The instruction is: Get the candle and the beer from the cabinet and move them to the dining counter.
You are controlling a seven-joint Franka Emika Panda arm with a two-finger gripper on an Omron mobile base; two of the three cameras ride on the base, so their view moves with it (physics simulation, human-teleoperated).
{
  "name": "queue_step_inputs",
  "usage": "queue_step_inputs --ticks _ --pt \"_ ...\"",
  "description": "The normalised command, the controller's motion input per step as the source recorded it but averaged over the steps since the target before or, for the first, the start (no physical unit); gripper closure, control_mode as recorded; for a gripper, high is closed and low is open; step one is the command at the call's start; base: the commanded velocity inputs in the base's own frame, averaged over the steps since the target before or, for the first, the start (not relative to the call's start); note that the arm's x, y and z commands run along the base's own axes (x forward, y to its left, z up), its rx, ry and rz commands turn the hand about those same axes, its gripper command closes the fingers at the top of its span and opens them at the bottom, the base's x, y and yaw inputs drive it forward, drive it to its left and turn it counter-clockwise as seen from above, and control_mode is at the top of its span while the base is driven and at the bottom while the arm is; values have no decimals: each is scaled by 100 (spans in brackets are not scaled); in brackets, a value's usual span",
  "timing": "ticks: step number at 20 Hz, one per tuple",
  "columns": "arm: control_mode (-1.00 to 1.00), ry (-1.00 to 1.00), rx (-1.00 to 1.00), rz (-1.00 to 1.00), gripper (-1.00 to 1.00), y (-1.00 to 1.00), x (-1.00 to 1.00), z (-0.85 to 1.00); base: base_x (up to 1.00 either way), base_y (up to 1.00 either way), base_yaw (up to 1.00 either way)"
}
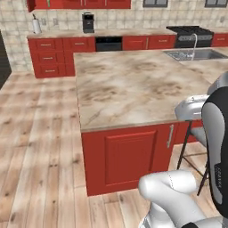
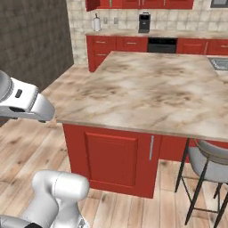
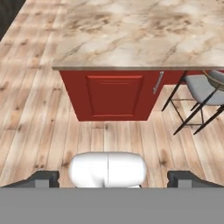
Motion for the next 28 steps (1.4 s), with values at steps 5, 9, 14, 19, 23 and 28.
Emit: queue_step_inputs --ticks 5,9,14,19,23,28 --pt "100 0 0 0 -100 0 0 0 36 100 0" --pt "100 0 0 0 -100 0 0 0 33 100 0" --pt "100 0 0 0 -100 0 0 0 29 100 0" --pt "100 0 0 0 -100 0 0 0 42 100 0" --pt "100 0 0 0 -100 0 0 0 64 97 -1" --pt "100 0 0 0 -100 0 0 0 96 20 -9"
